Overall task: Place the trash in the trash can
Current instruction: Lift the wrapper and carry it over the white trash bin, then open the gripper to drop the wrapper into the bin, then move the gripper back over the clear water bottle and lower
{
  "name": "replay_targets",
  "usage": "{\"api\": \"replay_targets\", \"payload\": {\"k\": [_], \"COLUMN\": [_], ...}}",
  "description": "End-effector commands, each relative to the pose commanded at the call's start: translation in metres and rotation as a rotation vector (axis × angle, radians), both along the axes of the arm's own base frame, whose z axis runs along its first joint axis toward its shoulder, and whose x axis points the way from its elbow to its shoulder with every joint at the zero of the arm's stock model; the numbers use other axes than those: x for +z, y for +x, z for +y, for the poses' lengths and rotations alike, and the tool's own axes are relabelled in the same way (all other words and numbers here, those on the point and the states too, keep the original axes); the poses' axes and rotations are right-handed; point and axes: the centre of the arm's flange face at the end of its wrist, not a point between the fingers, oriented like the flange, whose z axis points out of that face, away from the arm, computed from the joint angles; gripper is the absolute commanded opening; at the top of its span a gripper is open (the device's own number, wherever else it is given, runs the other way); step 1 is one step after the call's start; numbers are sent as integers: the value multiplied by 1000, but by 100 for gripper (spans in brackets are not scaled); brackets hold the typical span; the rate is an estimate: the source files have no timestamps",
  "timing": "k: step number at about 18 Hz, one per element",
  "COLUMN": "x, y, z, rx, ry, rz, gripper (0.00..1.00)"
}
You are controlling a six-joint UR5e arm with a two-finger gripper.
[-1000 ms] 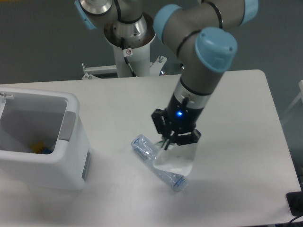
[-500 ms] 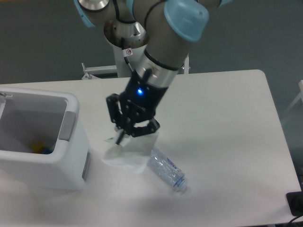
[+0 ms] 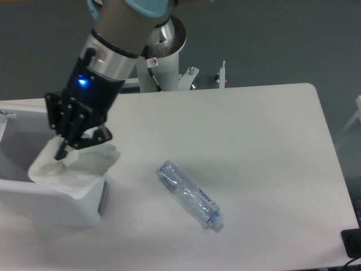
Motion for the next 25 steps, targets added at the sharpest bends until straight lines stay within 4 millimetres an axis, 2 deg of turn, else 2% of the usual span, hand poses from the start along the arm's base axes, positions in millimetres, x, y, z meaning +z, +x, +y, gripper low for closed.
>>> {"api": "replay_targets", "payload": {"k": [1, 3, 13, 16, 17, 20, 22, 25], "x": [-1, 0, -5, -7, -11, -24, -40, -66], "y": [5, 17, 19, 11, 2, -48, -94, -152], "z": [-2, -7, -7, -6, -6, -16, -27, -42], "rx": [-9, -22, -20, -9, 7, 103, 182, 268], "ry": [1, 2, -11, -18, -25, -50, -73, -104], "rz": [3, 6, -4, -11, -18, -44, -71, -102], "gripper": [31, 98, 100, 100, 100, 100, 100, 100]}}
